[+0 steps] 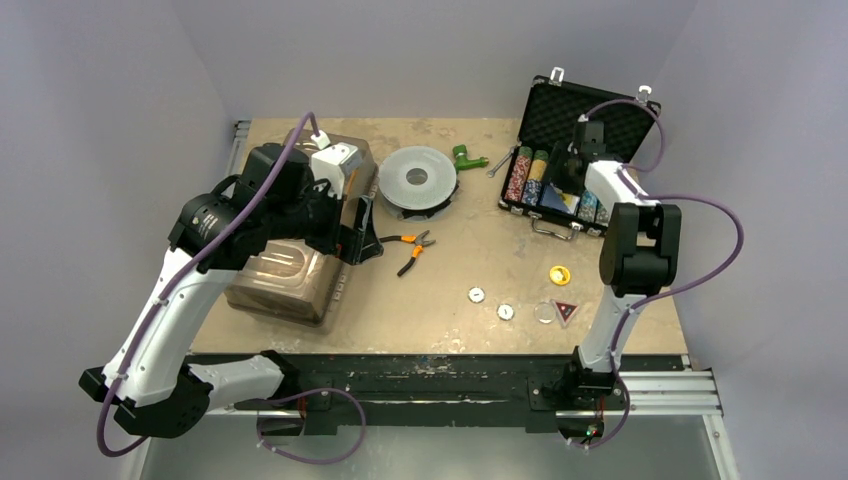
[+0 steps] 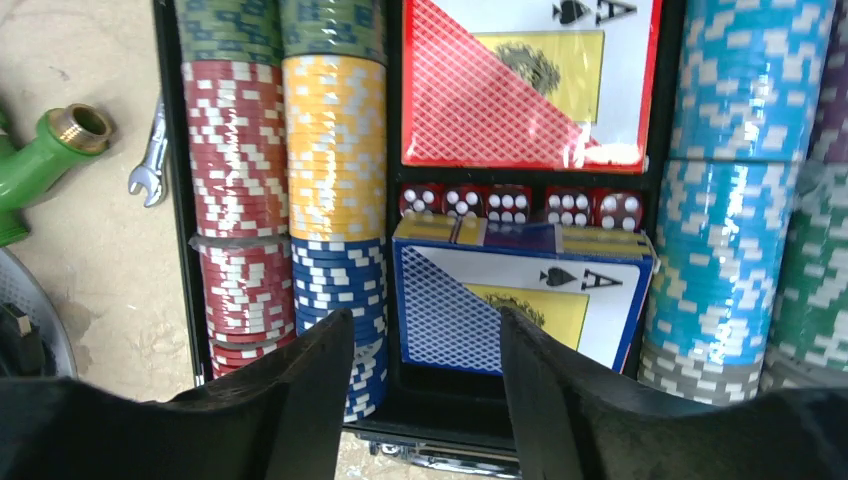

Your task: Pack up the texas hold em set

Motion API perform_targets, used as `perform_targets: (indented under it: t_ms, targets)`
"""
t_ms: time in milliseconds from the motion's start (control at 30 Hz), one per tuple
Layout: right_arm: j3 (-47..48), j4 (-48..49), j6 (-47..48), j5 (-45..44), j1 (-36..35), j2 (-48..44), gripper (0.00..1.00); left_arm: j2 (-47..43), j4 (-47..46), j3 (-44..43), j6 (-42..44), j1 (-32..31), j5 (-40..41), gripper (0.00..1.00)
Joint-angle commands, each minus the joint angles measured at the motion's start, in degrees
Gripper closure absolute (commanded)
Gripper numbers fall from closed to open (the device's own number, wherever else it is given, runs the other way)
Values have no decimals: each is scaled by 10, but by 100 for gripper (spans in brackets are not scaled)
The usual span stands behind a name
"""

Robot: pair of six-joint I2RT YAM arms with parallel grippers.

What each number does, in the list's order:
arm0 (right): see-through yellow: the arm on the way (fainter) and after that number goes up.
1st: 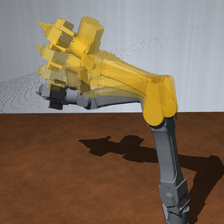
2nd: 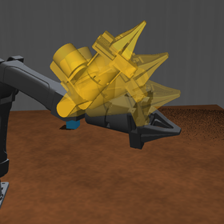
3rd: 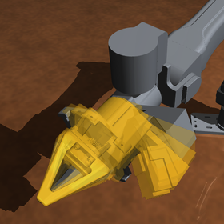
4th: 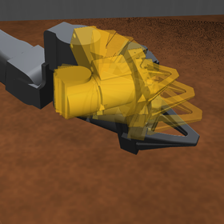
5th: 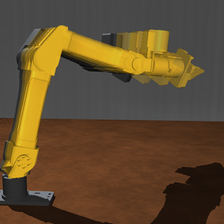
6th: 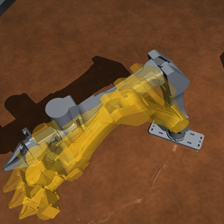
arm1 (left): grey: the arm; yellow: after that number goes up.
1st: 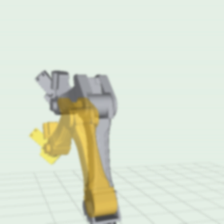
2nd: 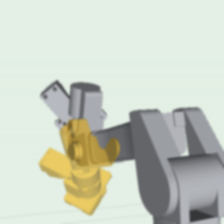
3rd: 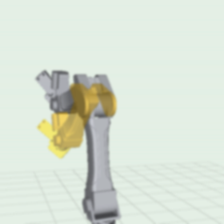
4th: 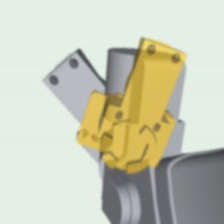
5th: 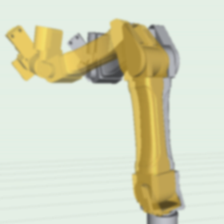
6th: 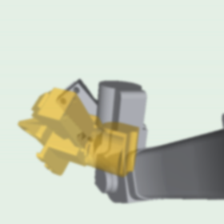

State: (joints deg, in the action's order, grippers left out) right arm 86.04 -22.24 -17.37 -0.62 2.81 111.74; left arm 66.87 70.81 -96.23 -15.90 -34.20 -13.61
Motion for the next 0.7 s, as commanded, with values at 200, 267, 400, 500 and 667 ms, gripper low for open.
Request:
perform_targets:
  t_ms: [200,267,400,500,667]
  targets:
    - [-31,79,-82,-97,0,-28,58,-12,-23,-14,-1,-2,-5,0]
    - [-20,81,-83,-96,1,-15,63,-12,-23,-14,0,-2,-3,0]
    - [18,61,-83,-98,2,20,73,-11,-21,-15,1,-2,-2,0]
    - [16,70,-81,-103,2,27,75,-11,-20,-15,1,-2,0,0]
    - [-11,70,-88,-99,2,27,77,-10,-19,-17,3,-3,2,0]
